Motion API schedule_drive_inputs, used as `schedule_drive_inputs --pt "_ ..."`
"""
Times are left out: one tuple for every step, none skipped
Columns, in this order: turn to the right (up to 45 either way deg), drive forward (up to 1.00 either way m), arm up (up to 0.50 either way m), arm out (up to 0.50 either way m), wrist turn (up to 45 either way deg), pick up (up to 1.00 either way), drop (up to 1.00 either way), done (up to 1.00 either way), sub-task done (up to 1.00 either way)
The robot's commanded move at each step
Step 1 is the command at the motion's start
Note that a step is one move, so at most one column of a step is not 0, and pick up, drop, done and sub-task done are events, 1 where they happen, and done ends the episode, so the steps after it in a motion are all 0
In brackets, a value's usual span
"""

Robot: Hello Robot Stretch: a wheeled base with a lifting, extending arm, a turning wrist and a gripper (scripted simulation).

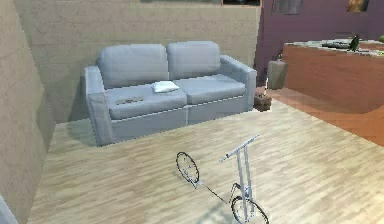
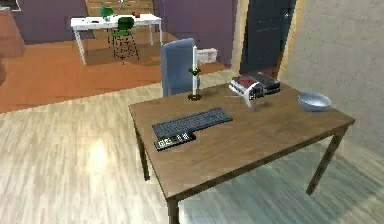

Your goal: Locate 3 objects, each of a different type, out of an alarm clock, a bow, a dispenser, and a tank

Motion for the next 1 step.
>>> schedule_drive_inputs --pt "3.0 0.0 0.0 0.0 0.0 0.0 0.0 0.0 0.0"
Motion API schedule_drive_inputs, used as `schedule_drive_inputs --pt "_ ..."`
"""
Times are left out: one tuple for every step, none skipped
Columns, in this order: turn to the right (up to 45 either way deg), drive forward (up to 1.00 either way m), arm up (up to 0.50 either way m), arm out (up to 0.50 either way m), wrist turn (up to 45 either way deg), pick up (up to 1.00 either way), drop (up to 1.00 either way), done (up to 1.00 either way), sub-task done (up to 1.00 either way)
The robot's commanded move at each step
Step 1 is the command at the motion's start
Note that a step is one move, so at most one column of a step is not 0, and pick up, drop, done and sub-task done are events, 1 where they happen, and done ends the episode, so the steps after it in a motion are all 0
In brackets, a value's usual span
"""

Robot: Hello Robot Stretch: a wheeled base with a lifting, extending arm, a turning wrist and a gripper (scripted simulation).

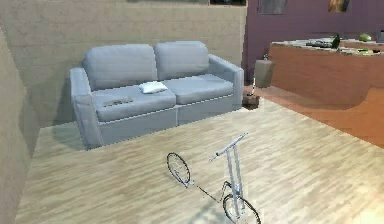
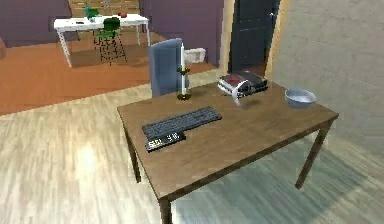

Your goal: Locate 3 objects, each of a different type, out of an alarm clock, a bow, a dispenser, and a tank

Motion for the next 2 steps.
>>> schedule_drive_inputs --pt "0.0 0.4 0.0 0.0 0.0 0.0 0.0 0.0 0.0" --pt "45.0 0.0 0.0 0.0 0.0 0.0 0.0 0.0 0.0"
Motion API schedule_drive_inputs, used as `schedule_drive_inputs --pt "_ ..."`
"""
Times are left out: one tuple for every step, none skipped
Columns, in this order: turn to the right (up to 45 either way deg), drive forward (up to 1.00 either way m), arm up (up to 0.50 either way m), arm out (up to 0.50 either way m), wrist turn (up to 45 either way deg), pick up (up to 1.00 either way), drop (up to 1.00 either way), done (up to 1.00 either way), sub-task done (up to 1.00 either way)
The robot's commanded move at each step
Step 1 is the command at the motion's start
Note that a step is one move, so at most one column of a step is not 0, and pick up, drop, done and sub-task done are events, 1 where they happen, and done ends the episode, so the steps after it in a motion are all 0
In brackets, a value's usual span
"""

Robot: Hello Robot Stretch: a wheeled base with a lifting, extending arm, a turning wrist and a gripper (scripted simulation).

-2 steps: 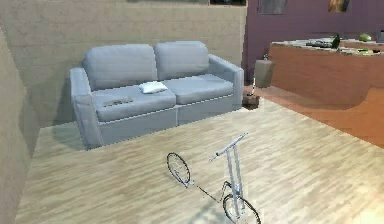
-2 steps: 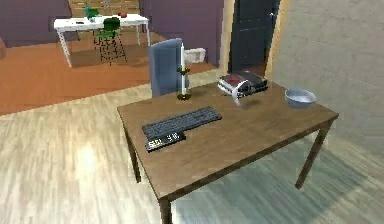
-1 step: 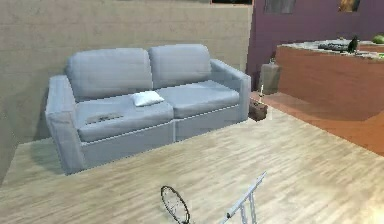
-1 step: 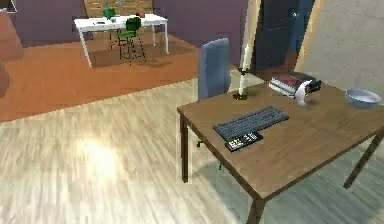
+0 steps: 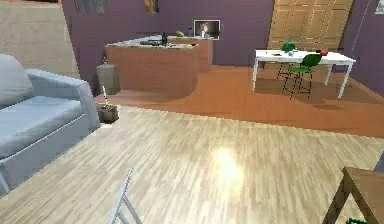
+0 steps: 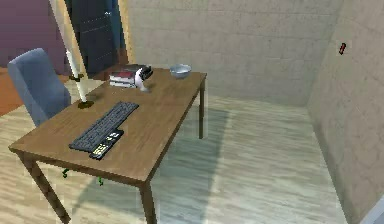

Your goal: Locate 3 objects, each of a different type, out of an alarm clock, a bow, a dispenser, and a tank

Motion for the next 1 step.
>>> schedule_drive_inputs --pt "24.0 0.0 0.0 0.0 0.0 0.0 0.0 0.0 0.0"
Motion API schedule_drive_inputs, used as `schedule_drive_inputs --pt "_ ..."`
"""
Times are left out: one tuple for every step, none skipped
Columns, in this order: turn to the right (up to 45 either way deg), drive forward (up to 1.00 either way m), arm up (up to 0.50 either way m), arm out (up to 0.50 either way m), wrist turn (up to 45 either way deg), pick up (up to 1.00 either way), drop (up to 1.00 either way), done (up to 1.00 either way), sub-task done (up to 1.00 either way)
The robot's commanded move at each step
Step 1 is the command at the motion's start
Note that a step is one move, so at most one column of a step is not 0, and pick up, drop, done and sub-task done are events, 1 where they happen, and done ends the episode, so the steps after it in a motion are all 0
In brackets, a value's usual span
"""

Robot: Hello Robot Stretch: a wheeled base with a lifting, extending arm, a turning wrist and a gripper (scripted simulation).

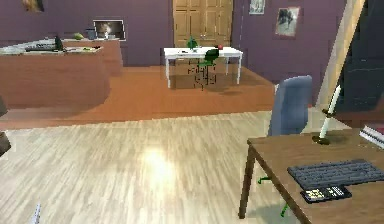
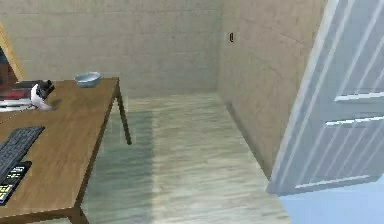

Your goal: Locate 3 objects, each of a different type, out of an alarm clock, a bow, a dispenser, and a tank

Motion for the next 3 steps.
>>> schedule_drive_inputs --pt "0.0 1.0 0.0 0.0 0.0 0.0 0.0 0.0 0.0" --pt "9.0 0.0 0.0 0.0 0.0 0.0 0.0 0.0 0.0" --pt "0.0 0.2 0.0 0.0 0.0 0.0 0.0 0.0 0.0"
